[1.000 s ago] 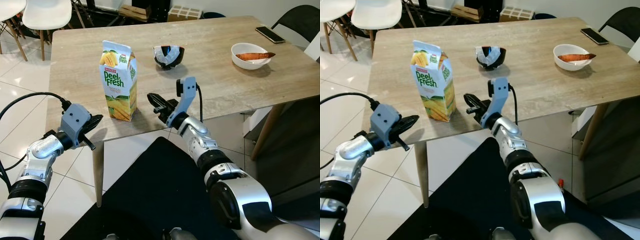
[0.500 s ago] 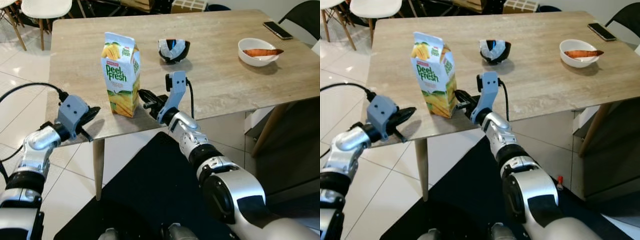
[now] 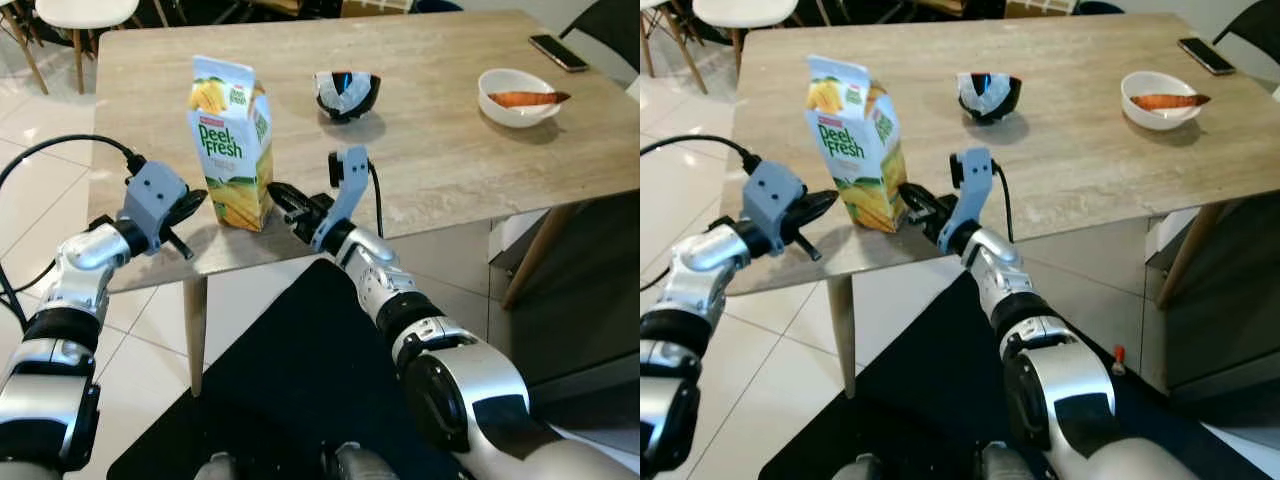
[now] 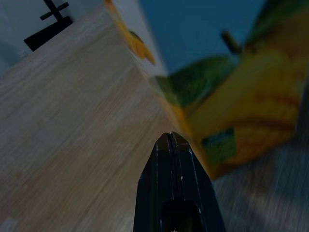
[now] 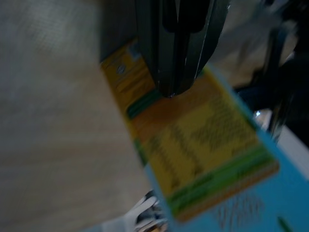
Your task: Restocking fridge
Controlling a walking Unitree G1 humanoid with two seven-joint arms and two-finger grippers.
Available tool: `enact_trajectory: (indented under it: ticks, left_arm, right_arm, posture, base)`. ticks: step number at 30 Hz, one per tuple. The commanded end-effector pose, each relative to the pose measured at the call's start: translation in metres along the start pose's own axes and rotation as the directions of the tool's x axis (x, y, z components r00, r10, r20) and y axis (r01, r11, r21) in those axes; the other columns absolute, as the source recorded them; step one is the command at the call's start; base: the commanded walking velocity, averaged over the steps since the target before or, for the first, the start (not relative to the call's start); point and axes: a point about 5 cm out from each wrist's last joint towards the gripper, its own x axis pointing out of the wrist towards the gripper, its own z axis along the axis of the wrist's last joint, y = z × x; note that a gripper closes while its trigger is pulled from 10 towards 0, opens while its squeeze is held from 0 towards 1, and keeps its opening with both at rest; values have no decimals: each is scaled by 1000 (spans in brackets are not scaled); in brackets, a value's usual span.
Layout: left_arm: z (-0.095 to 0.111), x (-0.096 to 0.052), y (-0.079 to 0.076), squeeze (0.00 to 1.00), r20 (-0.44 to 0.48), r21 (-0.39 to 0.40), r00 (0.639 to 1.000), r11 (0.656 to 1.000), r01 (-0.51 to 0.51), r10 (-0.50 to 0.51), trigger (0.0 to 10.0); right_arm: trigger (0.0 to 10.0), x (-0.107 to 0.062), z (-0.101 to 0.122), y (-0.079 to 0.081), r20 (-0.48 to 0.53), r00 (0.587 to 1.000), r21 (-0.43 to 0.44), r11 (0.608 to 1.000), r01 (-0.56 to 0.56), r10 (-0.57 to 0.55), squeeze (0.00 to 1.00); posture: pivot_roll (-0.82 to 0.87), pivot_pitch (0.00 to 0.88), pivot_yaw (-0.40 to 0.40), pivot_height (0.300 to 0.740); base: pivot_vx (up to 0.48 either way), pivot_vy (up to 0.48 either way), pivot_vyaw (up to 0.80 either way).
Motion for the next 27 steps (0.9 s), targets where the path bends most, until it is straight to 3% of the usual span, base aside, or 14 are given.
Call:
enact_trajectory:
  ticks: [1,2,12,16,19,22,23,25,27]
  left_arm:
    - [-3,5,-9,0,-15,5,999,999,47,-47,10000]
    - [-2,9,-10,0,-15,5,999,999,52,-52,10000]
    - [2,18,-13,0,-16,15,998,998,59,-58,10000]
    - [2,18,-12,0,-18,19,998,998,55,-55,10000]
    - [-2,11,-4,0,-51,47,998,998,29,-27,10000]
    - [-3,10,-2,0,-54,51,998,998,25,-23,10000]
    - [-2,5,2,0,-41,41,999,999,18,-16,10000]
    - [-2,5,2,0,-41,41,999,999,18,-16,10000]
    - [-4,-3,1,0,-7,4,1000,1000,28,-28,10000]
  right_arm:
    - [10000,-1,-7,5,-1,999,29,999,-42,42,0]
    - [10000,-4,-8,10,10,995,46,994,-104,103,0]
    - [10000,-18,-6,25,56,953,96,948,-303,299,0]
    - [10000,-21,-4,26,55,946,95,942,-323,319,0]
    - [10000,-28,1,10,36,972,56,971,-233,232,0]
    - [10000,-28,2,7,31,978,45,978,-206,204,0]
    - [10000,-27,10,-4,41,993,16,994,-112,111,0]
    - [10000,-27,10,-4,41,993,16,994,-112,111,0]
    - [10000,-25,29,-14,110,994,8,1000,-28,27,0]
  posture:
    - [-75,221,-43,740]
    - [-79,218,-40,740]
    - [-94,200,-30,740]
    - [-100,187,-24,740]
    - [-101,173,-25,740]
    - [-101,173,-25,740]
    - [-98,164,-27,740]
    - [-98,164,-27,740]
    - [-96,156,-34,740]
  base:
    - [0,0,0]
    - [0,0,0]
    - [0,0,0]
    - [0,0,0]
    - [0,0,0]
    - [0,0,0]
    - [0,0,0]
    - [0,0,0]
    - [0,0,0]
